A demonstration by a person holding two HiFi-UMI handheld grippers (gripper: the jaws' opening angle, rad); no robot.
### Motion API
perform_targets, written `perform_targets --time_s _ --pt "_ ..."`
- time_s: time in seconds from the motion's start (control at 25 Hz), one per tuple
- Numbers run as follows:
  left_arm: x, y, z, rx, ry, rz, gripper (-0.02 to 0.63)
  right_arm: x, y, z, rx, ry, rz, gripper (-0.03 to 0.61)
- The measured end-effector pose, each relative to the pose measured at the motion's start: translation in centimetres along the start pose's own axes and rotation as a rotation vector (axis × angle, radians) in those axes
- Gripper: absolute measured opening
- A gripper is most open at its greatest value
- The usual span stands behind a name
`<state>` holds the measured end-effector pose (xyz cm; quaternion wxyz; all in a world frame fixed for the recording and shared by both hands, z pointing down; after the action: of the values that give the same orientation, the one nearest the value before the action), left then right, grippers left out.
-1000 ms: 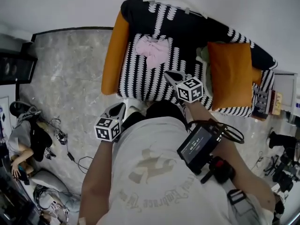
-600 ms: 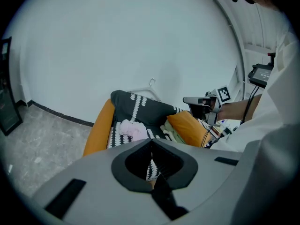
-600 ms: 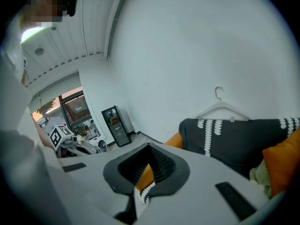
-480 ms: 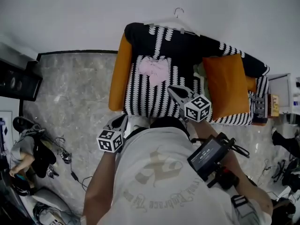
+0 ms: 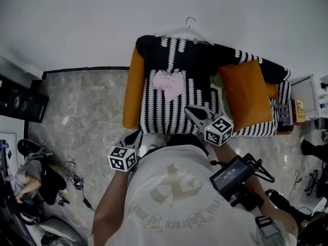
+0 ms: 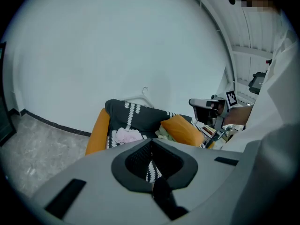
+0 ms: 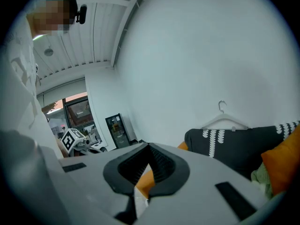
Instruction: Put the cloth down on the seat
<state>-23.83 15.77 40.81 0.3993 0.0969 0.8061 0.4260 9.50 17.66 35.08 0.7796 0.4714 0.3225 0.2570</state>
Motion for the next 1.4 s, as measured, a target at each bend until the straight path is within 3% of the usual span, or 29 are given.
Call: perform_targets --time_s 0.24,0.76,1.08,1.4 --pt "0.6 -0.3 1.5 -0.033 0.041 0.000 0.012 2.0 1.3 -2.0 -0.016 0.028 -0.006 0.017" --pt "-1.4 -1.0 4.1 -0.088 0.128 -0.023 0.012 4.3 3.4 -2.1 -0.054 0.094 -0.023 0.015" --pt "-1.7 -1.8 2.7 -0.090 0.109 -0.006 0.012 3.5 3.7 -1.6 -0.063 0.101 -0.021 0.015" --pt "-1.6 -0.7 4.1 -0.066 0.104 -0.015 0.012 4.3 3.2 -1.6 -0.054 0.087 -0.036 0.015"
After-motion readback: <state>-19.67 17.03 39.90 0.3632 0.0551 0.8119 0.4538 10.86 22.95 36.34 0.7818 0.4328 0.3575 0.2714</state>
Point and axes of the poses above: the fingertips, and each gripper's own axes: x backward along the fingers, z to its right, y out of its underside, the point moved 10 cm from there along x, backward along the fingers, and after that the axes turned 7 degrees about -y, right-handed, at the moved point
